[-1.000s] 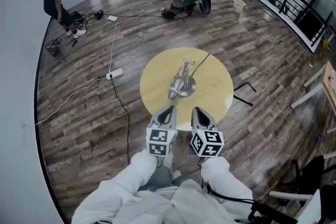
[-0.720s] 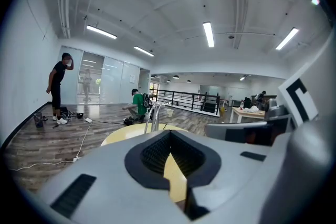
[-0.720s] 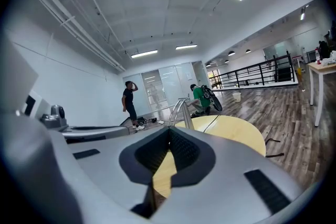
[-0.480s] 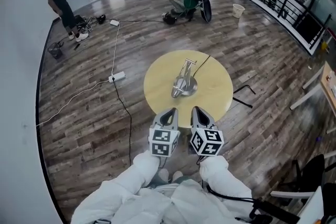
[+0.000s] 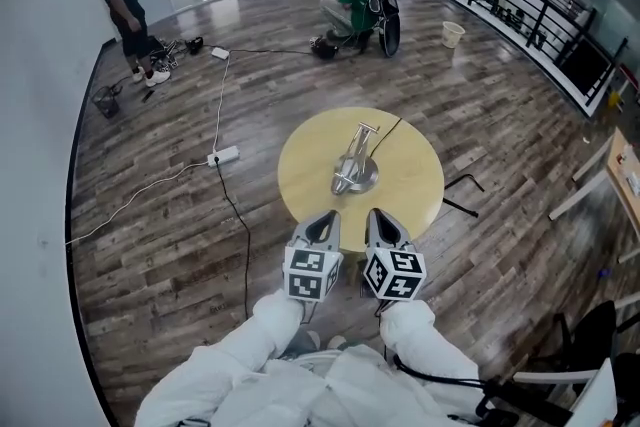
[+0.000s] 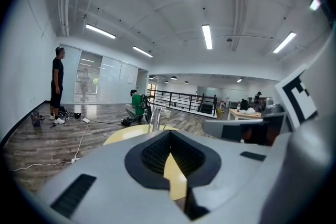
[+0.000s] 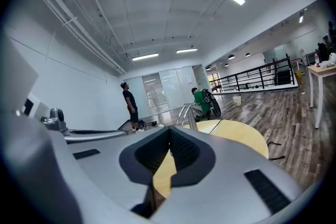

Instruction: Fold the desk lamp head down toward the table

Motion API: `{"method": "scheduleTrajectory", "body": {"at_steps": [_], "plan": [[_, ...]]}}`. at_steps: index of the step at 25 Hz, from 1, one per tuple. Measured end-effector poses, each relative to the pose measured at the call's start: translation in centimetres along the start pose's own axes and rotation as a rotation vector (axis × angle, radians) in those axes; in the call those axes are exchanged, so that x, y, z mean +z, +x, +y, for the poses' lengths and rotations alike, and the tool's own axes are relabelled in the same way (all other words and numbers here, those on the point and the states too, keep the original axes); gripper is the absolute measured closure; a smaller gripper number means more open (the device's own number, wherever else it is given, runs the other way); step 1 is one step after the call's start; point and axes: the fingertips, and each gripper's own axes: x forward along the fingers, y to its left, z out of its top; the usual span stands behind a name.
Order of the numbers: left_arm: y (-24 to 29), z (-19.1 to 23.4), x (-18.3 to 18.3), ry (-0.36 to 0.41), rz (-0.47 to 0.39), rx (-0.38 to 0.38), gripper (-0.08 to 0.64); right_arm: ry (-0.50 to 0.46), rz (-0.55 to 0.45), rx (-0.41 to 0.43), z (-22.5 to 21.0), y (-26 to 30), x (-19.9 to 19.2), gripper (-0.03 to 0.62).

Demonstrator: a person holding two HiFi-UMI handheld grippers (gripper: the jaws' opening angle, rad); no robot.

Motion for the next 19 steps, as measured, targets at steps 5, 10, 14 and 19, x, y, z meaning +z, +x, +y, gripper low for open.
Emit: {"method": "scheduleTrajectory", "body": {"at_steps": [5,10,14,19], "plan": [[-0.2,-0.1,0.0,0.001,0.005,-0.006,0.557,-0.004,-0.004,0.004,0.5,-0.1,0.2,0.578],[-0.4,-0.2,-0.3,0.002,0.009,-0.015,0.557,-0.007,-0.004,-0.005,0.6,-0.4,0.0,0.578],[-0.6,-0.3,-0.7,-0.001,0.017,-0.018,0.557,-0.006,0.006,-0.014,0.4,-0.7,-0.3,0.578],[-0.6,0.0,-1.4,0.002,0.028,-0.018,0.557,-0.010,0.005,-0.014,0.6,-0.5,-0.5,0.578]]}}
